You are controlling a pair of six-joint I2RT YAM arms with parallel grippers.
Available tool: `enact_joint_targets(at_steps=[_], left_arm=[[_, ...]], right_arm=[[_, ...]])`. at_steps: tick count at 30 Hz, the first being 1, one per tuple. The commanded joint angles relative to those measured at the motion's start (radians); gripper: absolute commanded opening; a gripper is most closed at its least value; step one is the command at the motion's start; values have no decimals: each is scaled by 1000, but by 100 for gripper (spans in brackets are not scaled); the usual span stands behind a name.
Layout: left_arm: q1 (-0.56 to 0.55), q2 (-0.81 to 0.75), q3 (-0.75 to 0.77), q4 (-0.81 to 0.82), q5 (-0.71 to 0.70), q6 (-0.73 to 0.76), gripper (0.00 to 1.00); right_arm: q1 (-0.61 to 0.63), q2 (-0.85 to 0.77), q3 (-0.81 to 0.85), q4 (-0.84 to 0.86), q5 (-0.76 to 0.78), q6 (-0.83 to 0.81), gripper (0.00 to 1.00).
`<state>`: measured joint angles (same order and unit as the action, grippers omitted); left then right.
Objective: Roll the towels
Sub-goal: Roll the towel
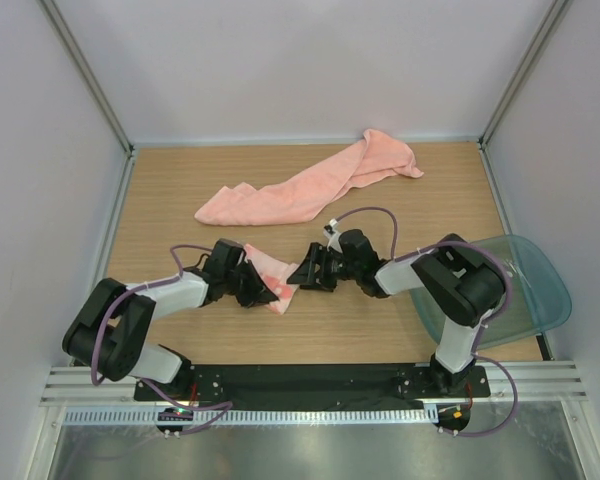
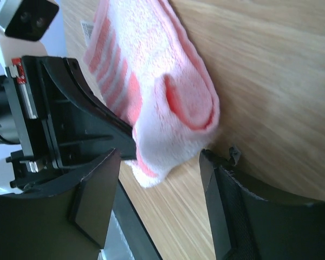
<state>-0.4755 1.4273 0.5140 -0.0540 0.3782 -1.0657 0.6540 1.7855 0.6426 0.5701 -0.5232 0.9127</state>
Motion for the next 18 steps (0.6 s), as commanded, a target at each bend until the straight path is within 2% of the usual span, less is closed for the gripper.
enact_joint_targets(at_steps=[1,7,14,18], left_arm=[[0,8,-37,-69,-12,24,0],[2,15,-38,-58,-1,26,0],[2,33,-35,-44,10,35,0],[1,27,-43,-41,19,59,4]], right_arm=[[21,73,23,37,55,6,67],[50,112,42,59,69,8,56],[53,114,42,63,66,5,33],[53,94,51,7,83,-11,27]])
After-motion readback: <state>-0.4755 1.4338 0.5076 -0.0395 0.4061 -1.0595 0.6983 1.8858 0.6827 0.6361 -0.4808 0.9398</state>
